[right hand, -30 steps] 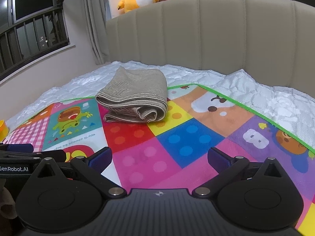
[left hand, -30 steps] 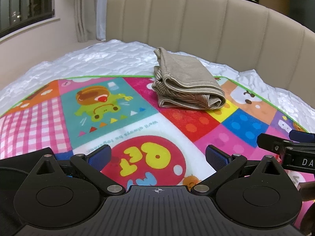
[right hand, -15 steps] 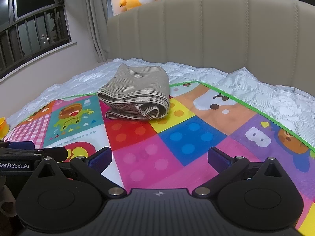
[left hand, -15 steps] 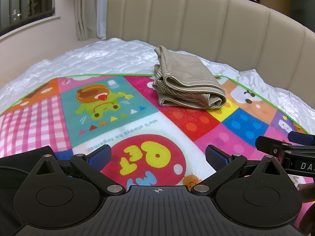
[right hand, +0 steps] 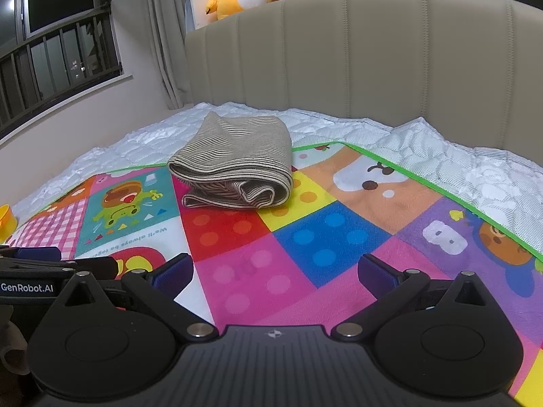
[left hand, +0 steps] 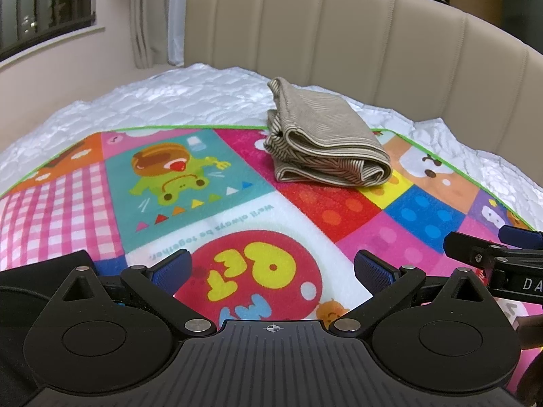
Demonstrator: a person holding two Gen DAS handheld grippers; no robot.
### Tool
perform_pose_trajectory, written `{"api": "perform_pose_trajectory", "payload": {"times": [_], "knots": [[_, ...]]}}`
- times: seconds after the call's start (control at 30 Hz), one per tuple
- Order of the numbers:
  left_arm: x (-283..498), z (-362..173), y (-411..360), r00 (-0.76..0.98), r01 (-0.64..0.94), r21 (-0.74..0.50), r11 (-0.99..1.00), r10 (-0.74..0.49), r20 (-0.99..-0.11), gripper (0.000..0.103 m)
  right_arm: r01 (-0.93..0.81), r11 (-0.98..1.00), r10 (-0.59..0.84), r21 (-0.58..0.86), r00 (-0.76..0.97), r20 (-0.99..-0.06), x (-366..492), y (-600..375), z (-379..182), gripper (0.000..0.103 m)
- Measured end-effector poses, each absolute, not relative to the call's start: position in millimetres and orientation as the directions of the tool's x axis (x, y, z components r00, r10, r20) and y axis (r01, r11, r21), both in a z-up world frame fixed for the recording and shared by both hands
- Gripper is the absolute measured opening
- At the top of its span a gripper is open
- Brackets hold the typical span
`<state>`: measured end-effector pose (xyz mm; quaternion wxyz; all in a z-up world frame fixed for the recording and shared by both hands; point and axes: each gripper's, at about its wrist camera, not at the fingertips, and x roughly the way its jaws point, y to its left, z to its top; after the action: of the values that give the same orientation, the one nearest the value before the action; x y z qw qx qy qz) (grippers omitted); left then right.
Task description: Fold clothes
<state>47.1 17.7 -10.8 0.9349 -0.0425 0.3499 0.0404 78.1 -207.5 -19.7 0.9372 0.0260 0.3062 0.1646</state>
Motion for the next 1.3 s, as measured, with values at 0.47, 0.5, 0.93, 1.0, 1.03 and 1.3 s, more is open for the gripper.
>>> {"api": "perform_pose_trajectory", "payload": {"times": [0.47,0.5,0.93,1.0,1.03,1.3], "knots": [[46.5,-10.5,17.7,0.754,-0.115,-0.052,0.992,0.053,-0.655,0.103,-0.294,0.944,0.327,0.152,0.761,-0.561,77.5,-207.8,-17.7,0.103],[46.5,-10.4,17.9,0.754,-0.113,-0.052,0.992,0.051,-0.655,0.103,-0.294,0.944,0.327,0.151,0.761,-0.561,77.5,-207.6,-17.6,0.103],[44.9,-9.7,16.7,0.759,-0.105,-0.051,0.993,0.047,-0.649,0.103,-0.295,0.943,0.328,0.152,0.761,-0.560,76.8,-207.7,-17.3,0.103],[44.8,-9.6,16.3,0.759,-0.104,-0.051,0.993,0.046,-0.649,0.103,-0.295,0.943,0.328,0.152,0.761,-0.560,76.7,-207.6,-17.3,0.103],[44.6,-9.6,16.3,0.760,-0.104,-0.051,0.993,0.046,-0.649,0.103,-0.294,0.943,0.328,0.152,0.761,-0.560,76.7,-207.5,-17.3,0.103],[44.9,-9.0,15.7,0.762,-0.103,-0.050,0.993,0.047,-0.646,0.103,-0.295,0.943,0.329,0.153,0.760,-0.561,76.6,-207.1,-17.7,0.103]]}}
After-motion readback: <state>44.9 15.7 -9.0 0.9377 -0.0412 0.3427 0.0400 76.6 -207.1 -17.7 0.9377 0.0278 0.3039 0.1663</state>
